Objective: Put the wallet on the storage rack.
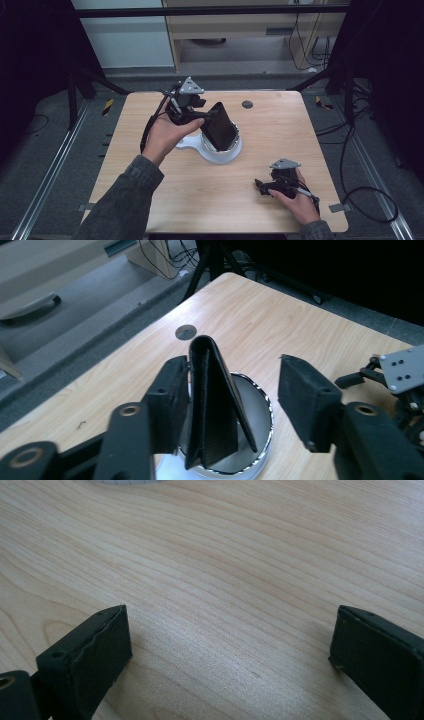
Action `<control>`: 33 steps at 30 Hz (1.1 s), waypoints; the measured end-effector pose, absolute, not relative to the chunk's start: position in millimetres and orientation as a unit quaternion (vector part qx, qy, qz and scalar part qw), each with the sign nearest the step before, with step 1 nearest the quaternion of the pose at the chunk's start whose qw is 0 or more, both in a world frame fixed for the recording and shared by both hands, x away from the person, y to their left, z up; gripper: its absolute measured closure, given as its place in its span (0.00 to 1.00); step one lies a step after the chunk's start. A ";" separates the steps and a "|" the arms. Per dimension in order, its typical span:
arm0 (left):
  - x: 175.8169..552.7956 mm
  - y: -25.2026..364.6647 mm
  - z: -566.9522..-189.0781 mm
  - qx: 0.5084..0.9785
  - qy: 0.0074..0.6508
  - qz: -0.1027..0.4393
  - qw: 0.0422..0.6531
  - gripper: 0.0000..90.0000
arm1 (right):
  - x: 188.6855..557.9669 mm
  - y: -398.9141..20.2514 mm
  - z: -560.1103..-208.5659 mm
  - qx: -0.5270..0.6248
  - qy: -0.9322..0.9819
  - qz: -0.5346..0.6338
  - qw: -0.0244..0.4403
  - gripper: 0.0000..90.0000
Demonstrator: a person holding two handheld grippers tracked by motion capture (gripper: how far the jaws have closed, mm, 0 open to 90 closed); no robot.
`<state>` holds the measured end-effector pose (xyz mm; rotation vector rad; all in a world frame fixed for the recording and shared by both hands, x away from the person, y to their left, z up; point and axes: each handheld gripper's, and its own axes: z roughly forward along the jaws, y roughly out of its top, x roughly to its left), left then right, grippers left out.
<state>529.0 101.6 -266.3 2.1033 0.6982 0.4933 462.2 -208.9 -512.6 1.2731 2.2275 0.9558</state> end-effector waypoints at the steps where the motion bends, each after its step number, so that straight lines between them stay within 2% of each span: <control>1: 529.0 101.6 -266.3 0.840 0.279 0.197 0.422 0.46 | 462.2 -208.9 -512.6 0.456 0.797 0.342 0.200 0.04; 9: 523.4 100.5 -280.9 0.841 0.290 0.191 0.416 0.22 | 462.1 -209.0 -512.6 0.455 0.797 0.342 0.201 0.04; 16: 512.5 103.8 -292.4 0.840 0.287 0.195 0.418 0.10 | 462.0 -209.0 -512.6 0.454 0.798 0.342 0.201 0.03; 33: 483.5 123.6 -341.2 0.846 0.277 0.178 0.419 0.05 | 461.5 -208.5 -512.6 0.456 0.797 0.342 0.201 0.03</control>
